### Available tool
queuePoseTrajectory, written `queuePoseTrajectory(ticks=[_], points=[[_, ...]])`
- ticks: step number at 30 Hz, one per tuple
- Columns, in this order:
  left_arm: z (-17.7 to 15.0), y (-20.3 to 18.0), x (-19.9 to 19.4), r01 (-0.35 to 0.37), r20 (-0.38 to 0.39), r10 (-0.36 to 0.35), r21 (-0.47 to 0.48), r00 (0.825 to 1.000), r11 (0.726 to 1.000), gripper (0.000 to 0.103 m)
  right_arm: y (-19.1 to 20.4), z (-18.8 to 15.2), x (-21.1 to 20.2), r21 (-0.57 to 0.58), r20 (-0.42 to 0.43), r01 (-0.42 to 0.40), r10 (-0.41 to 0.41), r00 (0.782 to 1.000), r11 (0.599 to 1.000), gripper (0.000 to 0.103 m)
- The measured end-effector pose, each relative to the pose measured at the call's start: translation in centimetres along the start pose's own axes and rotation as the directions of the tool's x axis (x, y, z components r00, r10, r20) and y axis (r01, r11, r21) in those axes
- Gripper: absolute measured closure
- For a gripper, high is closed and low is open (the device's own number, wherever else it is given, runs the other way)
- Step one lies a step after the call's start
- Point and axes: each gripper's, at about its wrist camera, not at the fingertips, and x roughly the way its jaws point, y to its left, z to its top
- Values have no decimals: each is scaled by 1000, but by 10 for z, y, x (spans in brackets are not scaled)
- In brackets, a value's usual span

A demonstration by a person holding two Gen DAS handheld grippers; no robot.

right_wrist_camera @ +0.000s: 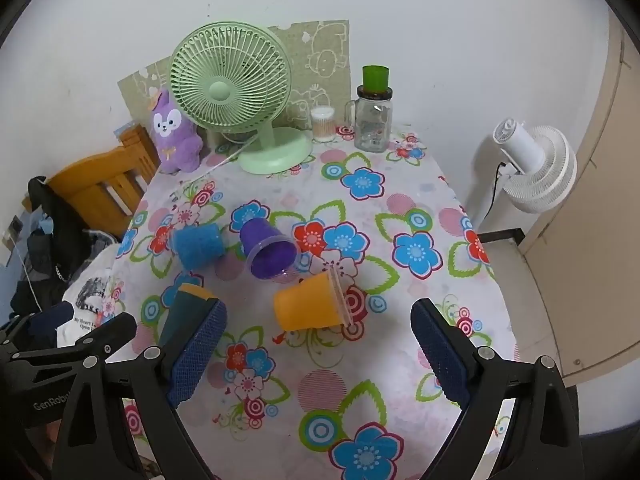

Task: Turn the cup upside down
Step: 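Move the left tool toward the teal cup with the yellow rim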

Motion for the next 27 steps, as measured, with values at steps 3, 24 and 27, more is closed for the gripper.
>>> queuePoseTrajectory(ticks=[3,24,27], points=[[-1,0,0,-13,3,13,-3,1000,1000,2,2,1,2,-10,-6,4,-4,1000,1000,8],[12,8,28,3,-33,-1,48,999,999,2,20,9,17,-32,-11,3,-4,1000,999,8],[15,10,44,3,-31,-1,68,1000,998,2,25,10,31,-40,-23,15,-16,1000,999,8]])
